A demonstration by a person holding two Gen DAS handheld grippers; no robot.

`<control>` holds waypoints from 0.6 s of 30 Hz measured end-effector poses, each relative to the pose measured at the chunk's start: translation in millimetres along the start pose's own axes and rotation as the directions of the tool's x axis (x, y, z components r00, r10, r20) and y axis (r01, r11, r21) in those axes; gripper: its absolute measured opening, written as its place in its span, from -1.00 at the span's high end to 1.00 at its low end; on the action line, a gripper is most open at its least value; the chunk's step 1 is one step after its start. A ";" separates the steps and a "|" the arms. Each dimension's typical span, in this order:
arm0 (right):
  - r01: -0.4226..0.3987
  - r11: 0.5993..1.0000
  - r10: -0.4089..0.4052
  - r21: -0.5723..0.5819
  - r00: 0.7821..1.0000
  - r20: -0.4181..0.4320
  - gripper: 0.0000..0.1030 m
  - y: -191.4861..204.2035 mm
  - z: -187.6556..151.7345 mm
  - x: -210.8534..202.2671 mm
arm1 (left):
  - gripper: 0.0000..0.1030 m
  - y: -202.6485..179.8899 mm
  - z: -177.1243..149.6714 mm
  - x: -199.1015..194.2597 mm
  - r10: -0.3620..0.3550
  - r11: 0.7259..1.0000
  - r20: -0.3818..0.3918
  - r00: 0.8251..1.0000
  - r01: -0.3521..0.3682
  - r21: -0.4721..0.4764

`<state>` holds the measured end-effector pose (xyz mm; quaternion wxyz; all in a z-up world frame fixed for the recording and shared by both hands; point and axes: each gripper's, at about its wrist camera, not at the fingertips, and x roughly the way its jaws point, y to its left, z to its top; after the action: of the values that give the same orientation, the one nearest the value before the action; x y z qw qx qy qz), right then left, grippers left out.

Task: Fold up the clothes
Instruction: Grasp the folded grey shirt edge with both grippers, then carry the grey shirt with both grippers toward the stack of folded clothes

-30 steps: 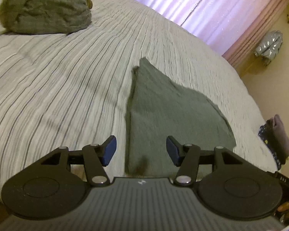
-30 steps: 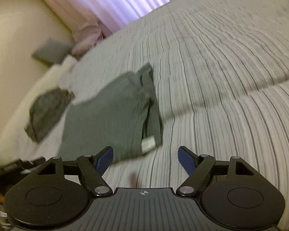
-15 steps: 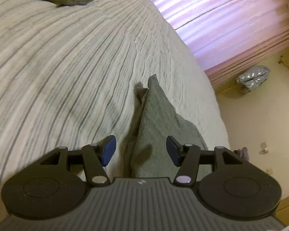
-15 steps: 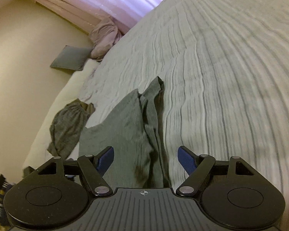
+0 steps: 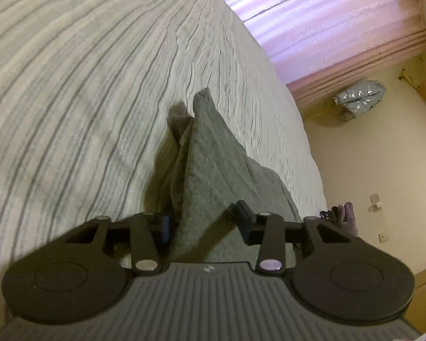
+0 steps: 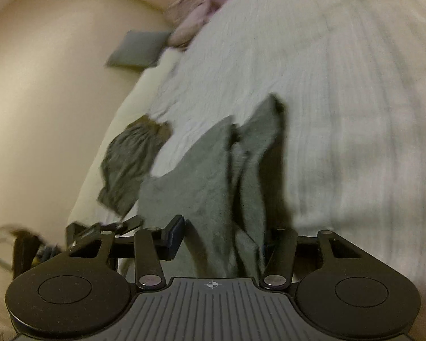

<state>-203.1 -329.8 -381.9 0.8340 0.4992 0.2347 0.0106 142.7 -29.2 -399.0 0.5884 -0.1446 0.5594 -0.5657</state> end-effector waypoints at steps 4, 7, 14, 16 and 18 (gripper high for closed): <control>-0.019 1.000 0.019 -0.011 0.999 -0.050 0.61 -9.0 8.5 11.6 | 0.87 -0.6 3.2 8.4 -0.017 1.000 -0.025 1.000 0.017 -0.001; -0.036 0.999 0.033 -0.039 0.996 -0.080 0.69 -12.6 13.8 13.3 | 0.89 -10.1 5.1 6.8 -0.001 0.999 -0.005 1.000 0.001 0.038; -0.032 0.998 0.029 -0.049 0.999 -0.043 0.76 -1.2 17.2 0.4 | 0.92 -52.9 22.6 2.0 0.010 0.997 0.003 1.000 -0.010 0.070; -0.021 1.000 0.020 -0.019 1.000 -0.005 0.77 5.7 21.5 -14.5 | 0.92 -80.0 32.9 3.7 -0.010 0.996 -0.006 1.000 0.011 0.092; -0.014 1.000 0.013 0.014 0.999 0.047 0.78 15.4 26.9 -40.2 | 0.92 -112.6 43.1 5.4 -0.038 0.992 -0.022 0.999 0.040 0.120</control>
<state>-224.7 -354.6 -343.2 0.8356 0.5068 0.2118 0.0030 119.9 -89.5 -297.0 0.5792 -0.1141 0.5274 -0.6111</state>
